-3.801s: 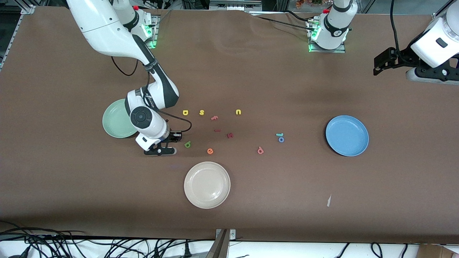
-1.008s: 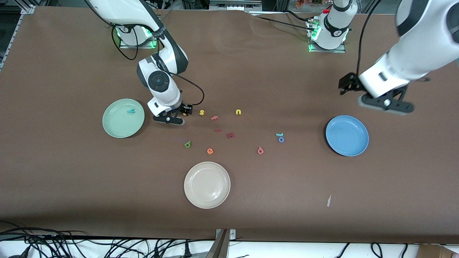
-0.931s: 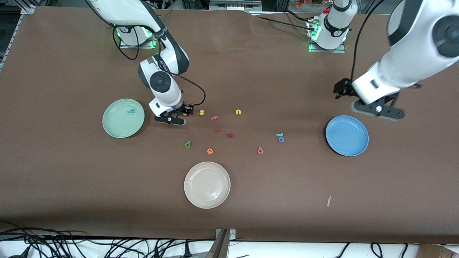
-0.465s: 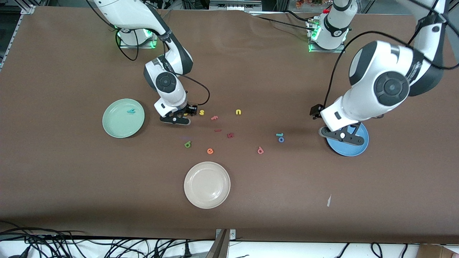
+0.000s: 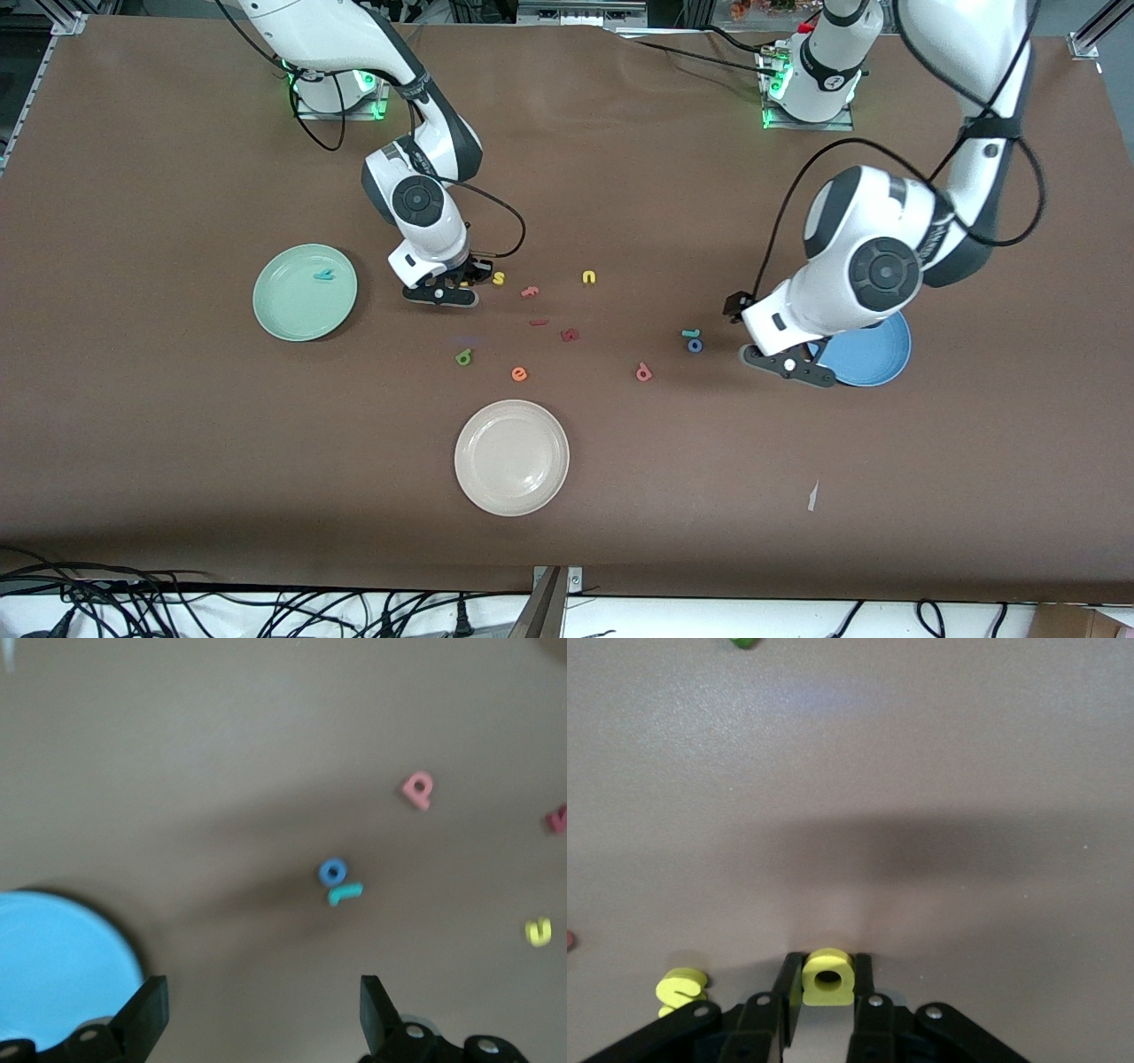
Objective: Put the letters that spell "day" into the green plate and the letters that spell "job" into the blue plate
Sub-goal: 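Grasp the yellow letter with the right gripper while the left gripper reaches letters, then drop the yellow letter on the green plate while the left gripper grasps blue o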
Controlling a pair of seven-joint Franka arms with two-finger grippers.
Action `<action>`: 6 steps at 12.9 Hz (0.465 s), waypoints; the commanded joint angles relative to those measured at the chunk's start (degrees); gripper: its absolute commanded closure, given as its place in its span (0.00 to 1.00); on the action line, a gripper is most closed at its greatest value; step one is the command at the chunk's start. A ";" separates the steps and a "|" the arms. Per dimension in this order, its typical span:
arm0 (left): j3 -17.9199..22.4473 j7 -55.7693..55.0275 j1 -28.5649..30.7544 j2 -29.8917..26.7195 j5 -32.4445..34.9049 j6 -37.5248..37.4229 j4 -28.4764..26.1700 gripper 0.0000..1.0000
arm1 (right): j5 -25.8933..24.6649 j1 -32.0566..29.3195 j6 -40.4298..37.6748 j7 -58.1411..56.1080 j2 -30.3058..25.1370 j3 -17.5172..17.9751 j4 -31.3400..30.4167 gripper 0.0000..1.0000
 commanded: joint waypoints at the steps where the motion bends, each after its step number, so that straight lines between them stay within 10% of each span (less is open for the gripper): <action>1: 0.36 -1.85 -1.82 1.00 -1.30 7.36 -3.64 0.05 | 0.34 -0.07 -2.69 -1.23 -2.06 -0.99 0.65 0.87; 6: 0.36 -1.94 -3.14 4.17 -1.48 18.24 -8.28 0.05 | 0.42 -0.16 -16.57 -22.26 -9.62 -11.59 1.09 0.87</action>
